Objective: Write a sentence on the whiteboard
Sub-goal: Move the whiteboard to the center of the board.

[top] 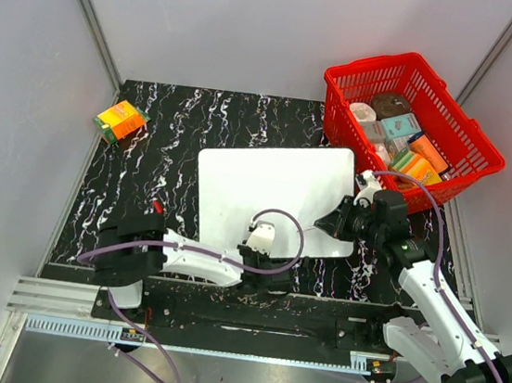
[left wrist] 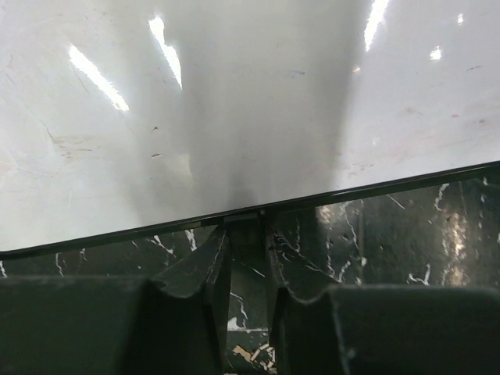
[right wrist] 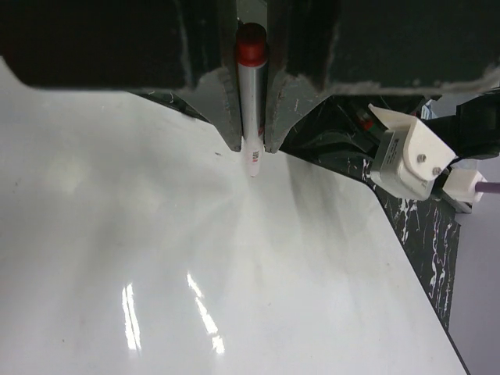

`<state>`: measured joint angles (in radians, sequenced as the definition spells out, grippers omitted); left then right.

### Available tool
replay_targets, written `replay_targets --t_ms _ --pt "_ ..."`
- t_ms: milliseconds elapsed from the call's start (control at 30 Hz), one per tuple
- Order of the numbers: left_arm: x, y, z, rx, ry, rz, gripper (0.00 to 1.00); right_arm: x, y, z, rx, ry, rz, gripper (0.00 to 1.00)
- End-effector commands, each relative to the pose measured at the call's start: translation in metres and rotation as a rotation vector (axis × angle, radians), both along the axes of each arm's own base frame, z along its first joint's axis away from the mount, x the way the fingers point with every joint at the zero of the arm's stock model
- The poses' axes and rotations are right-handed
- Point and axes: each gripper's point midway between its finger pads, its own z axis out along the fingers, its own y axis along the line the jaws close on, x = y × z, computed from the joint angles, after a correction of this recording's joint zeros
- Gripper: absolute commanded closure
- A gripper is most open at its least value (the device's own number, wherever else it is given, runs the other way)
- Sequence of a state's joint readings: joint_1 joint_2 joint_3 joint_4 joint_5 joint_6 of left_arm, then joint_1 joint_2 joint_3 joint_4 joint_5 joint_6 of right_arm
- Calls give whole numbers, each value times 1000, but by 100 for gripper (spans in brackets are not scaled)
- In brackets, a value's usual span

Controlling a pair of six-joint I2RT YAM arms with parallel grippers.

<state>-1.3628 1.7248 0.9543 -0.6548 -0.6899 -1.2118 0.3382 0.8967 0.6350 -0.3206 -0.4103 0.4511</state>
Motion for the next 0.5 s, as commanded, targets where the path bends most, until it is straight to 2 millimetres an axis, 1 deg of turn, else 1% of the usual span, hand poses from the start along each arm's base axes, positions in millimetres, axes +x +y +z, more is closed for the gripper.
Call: replay_targets --t_ms 0,67,100,167,200,267,300,333,367,400,433,467 --pt "-57 14 -44 101 245 -29 99 10 0 22 6 -71 0 100" --pt "-57 12 -43 104 242 -36 94 10 1 24 10 -74 3 100" --pt "-57 12 -41 99 238 -40 86 10 1 25 12 -76 4 100" --pt "-57 10 -37 91 225 -50 75 9 2 26 17 -77 7 100" --pt "-57 7 -32 74 218 -56 65 8 2 28 21 -78 10 100" --pt "-57 5 -27 62 212 -71 49 7 4 31 33 -79 17 100" --pt "-58 3 -22 48 211 -82 34 6 4 34 40 -85 18 100" --pt "-60 1 -18 40 207 -93 28 5 5 37 47 -88 26 100" --pt "-61 1 -15 40 206 -100 22 5 6 42 54 -95 25 100" --pt "-62 -4 -8 19 203 -111 20 4 6 44 58 -98 29 100" --pt "-66 -6 -4 15 203 -131 17 4 6 47 61 -102 30 100" --pt "-69 -6 -1 18 207 -143 16 4 7 51 66 -109 31 100"
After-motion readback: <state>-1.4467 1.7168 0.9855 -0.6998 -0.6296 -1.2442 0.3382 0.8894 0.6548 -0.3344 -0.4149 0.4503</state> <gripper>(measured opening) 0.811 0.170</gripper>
